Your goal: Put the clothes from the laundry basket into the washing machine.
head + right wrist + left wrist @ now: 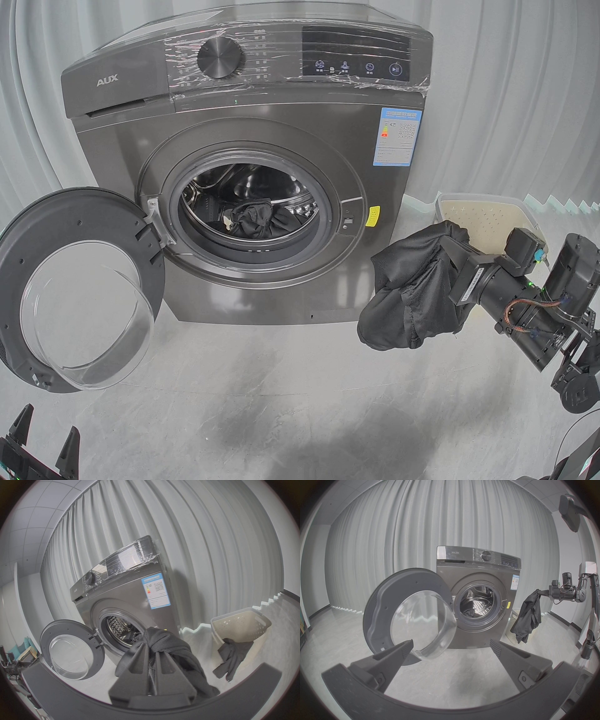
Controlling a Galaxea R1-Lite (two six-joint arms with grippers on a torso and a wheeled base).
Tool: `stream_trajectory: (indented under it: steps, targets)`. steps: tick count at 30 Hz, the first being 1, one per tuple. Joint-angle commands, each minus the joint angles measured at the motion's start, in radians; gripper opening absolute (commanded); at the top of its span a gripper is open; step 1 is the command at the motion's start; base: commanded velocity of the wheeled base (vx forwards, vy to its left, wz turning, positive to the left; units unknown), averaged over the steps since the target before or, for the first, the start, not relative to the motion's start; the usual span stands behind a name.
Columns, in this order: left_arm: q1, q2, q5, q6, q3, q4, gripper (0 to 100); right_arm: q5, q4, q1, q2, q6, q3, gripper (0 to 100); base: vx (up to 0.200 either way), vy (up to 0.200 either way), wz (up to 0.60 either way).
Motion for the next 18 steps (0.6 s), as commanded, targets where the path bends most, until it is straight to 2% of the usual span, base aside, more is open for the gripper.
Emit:
stream_trajectory:
  steps: [1, 13, 18]
  targets:
    - [0.001, -0.017, 0.0, 0.001, 0.015, -0.001, 100, 0.0, 0.001, 0.0, 0.001, 0.0, 0.001, 0, 0.0, 0.0, 0.0]
    - [0.001, -0.017, 0.0, 0.0, 0.015, -0.001, 100, 0.001, 0.003, 0.002, 0.003, 0.001, 0.004, 0, 0.0, 0.0, 0.0]
    - [0.001, -0.017, 0.0, 0.0, 0.015, -0.001, 100, 0.001, 0.0, 0.002, 0.011, 0.001, 0.009, 0, 0.2, 0.0, 0.0]
